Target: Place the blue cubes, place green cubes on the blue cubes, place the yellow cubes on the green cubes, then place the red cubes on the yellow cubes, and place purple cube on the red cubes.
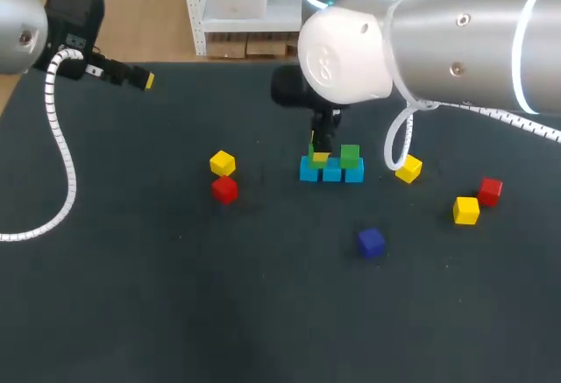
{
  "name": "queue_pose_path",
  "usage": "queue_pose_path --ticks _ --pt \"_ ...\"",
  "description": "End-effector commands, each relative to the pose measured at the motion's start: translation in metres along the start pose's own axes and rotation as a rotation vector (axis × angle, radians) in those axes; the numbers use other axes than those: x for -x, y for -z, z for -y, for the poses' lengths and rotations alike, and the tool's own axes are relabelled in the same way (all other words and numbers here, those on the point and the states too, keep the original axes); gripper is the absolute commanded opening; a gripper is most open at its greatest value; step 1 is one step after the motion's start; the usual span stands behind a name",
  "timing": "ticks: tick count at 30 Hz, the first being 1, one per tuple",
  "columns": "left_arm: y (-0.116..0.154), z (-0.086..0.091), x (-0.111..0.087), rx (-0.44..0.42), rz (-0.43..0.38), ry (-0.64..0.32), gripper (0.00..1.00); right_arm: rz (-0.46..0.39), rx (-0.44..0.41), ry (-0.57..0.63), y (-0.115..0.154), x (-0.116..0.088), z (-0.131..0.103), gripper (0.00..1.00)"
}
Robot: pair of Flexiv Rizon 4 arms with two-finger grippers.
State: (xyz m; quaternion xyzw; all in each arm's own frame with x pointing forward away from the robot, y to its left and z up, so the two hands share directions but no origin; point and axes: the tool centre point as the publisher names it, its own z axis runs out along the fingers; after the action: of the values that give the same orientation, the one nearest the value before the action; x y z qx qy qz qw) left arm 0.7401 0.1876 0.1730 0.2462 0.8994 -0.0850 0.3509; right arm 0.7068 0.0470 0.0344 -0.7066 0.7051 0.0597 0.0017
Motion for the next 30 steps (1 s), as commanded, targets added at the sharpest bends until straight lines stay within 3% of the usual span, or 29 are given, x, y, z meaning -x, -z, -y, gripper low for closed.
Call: queue_pose_path --ticks 1,16,23,26,27,29,30 --pt "0.0000 -0.0016 -0.0007 -0.008 0.003 -0.002 1.00 0.002 0.004 0.001 -0.0001 -0.0007 0.0007 0.19" --pt "0.0000 -0.0016 -0.0007 -0.008 0.003 -0.002 1.00 -0.002 0.009 -0.003 -0.0020 -0.0022 0.0010 0.22" --pt "0.0000 -0.0016 -0.0007 -0.008 0.003 -0.002 1.00 -0.005 0.012 -0.003 -0.0034 -0.0025 0.0016 0.27" --pt "0.0000 -0.0016 -0.0007 -0.008 0.003 -0.002 1.00 -0.008 0.007 -0.005 -0.0033 -0.0025 0.0014 0.44" --pt "0.0000 -0.0016 -0.0007 -0.008 0.003 -0.002 1.00 -0.009 0.006 -0.005 -0.0033 -0.0025 0.0013 0.56" --pt "0.0000 -0.0016 -0.0007 -0.008 0.003 -0.002 1.00 -0.012 0.008 -0.009 -0.0033 -0.0026 0.0012 1.00" --pt "0.0000 -0.0016 -0.0007 -0.008 0.003 -0.002 1.00 -0.012 0.008 -0.011 -0.0033 -0.0026 0.0013 1.00"
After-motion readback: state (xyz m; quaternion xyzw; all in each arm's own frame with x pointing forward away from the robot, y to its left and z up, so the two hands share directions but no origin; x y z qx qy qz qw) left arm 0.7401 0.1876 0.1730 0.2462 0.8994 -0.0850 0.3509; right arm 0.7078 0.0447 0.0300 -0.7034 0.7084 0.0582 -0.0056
